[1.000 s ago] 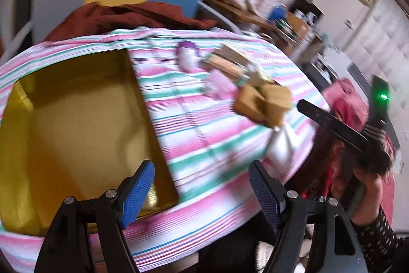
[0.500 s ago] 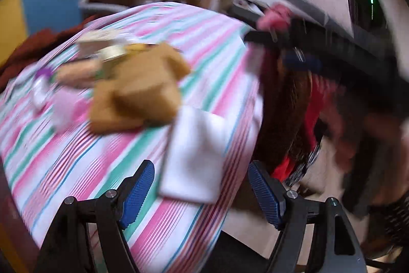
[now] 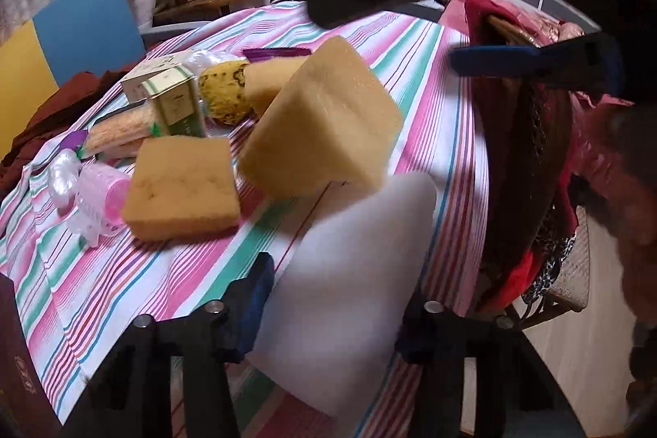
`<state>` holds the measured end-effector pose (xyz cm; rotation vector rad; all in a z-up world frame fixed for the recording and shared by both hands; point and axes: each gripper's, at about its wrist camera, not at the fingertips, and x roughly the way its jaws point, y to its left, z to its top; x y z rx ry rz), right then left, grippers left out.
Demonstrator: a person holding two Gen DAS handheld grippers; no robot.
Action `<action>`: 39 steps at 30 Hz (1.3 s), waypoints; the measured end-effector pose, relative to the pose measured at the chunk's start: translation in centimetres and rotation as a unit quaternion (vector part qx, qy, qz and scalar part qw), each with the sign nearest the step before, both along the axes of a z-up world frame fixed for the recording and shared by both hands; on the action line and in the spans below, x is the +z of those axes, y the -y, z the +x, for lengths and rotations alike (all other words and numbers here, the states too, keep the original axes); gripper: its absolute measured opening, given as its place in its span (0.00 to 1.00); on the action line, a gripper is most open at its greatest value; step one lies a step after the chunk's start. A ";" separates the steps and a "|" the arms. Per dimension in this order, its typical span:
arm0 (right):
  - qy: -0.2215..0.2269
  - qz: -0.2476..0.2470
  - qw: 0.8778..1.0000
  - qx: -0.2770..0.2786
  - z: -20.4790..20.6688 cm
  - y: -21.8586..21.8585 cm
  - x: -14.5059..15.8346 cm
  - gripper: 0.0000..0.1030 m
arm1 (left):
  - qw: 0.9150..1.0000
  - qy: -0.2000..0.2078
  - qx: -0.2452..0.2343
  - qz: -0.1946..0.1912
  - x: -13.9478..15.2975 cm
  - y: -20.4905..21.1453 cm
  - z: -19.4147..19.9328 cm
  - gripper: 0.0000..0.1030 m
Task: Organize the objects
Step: 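Grasp the white soap bar with the left tool while the right tool grasps a yellow sponge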
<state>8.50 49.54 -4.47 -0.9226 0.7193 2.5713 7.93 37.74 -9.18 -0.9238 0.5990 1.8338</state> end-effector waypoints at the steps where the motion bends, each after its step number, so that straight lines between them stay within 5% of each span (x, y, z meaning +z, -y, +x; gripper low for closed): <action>1: 0.001 -0.007 1.000 0.007 -0.6 0.2 -0.2 0.97 | 1.000 -0.001 -0.003 0.003 0.1 0.6 0.1 0.45; 6: 0.024 -0.031 0.999 0.033 -3.1 1.2 -1.4 0.96 | 1.000 -0.004 0.017 0.016 0.1 3.2 -0.6 0.40; 7: 0.029 -0.034 0.998 0.036 -3.4 1.4 -1.8 0.95 | 1.000 -0.001 0.025 0.017 0.1 3.7 -1.0 0.25; 10: 0.040 -0.042 0.998 0.039 -3.8 1.9 -2.6 0.88 | 0.999 0.010 0.040 0.022 0.1 5.1 -1.1 0.26; 16: 0.038 -0.071 0.996 0.047 -4.5 2.4 -3.8 0.57 | 0.998 0.021 0.050 0.034 -0.2 6.7 -1.7 0.26; 28: 0.019 -0.070 0.997 0.036 -2.6 3.8 -2.1 0.52 | 0.989 0.064 0.078 0.104 2.6 10.4 -1.6 0.25; 39: -0.022 -0.030 0.991 0.130 -4.2 11.4 2.9 0.52 | 0.961 0.082 0.198 0.177 6.4 19.8 -5.5 0.26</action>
